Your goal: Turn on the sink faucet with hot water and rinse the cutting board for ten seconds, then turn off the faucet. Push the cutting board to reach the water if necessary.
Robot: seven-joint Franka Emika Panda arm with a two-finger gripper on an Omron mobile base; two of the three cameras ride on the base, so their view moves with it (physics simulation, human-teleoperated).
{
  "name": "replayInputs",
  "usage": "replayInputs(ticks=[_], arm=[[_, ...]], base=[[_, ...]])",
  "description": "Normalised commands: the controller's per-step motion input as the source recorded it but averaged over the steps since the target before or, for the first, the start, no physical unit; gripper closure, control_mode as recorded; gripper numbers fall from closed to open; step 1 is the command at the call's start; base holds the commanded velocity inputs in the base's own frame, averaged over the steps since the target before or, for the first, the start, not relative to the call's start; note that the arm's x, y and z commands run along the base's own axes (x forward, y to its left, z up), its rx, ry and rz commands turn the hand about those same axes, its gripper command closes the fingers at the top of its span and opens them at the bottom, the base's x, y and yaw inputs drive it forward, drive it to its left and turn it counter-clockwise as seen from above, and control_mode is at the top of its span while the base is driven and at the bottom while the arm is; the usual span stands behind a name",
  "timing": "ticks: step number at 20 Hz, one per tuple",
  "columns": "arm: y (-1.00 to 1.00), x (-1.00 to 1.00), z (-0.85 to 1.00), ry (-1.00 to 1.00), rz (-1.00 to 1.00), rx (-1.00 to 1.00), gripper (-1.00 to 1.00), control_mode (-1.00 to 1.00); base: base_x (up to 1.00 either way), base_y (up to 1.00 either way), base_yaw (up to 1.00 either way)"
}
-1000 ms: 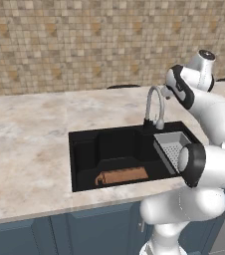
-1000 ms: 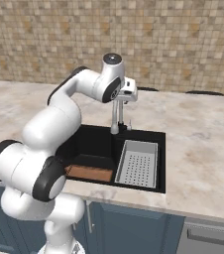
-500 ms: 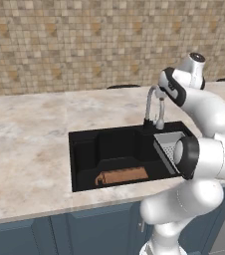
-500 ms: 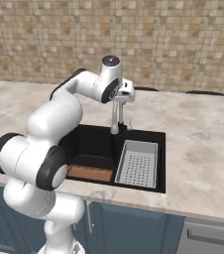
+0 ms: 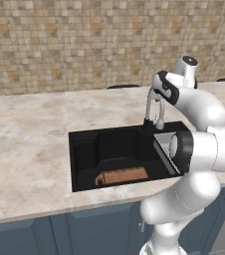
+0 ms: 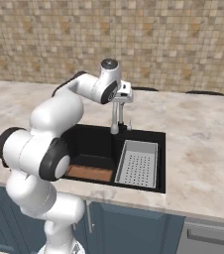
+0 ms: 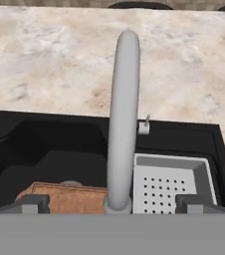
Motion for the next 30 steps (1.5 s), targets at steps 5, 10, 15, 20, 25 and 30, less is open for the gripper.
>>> replayInputs(ticks=[5, 10, 15, 20, 25, 30], arm=[[0.00, 0.27, -0.04, 0.00, 0.00, 0.00, -1.00, -1.00], [0.00, 0.26, -0.02, 0.00, 0.00, 0.00, -1.00, -1.00], [0.00, 0.17, 0.00, -0.01, 0.00, 0.00, -1.00, -1.00], [0.00, 0.12, -0.04, 0.00, 0.00, 0.00, -1.00, -1.00], [0.00, 0.09, -0.11, 0.00, 0.00, 0.00, -1.00, -1.00], [0.00, 0.02, -0.17, 0.00, 0.00, 0.00, -1.00, -1.00]], base=[[0.00, 0.00, 0.00], [0.00, 0.00, 0.00], [0.00, 0.00, 0.00], [0.00, 0.00, 0.00], [0.00, 0.00, 0.00], [0.00, 0.00, 0.00]])
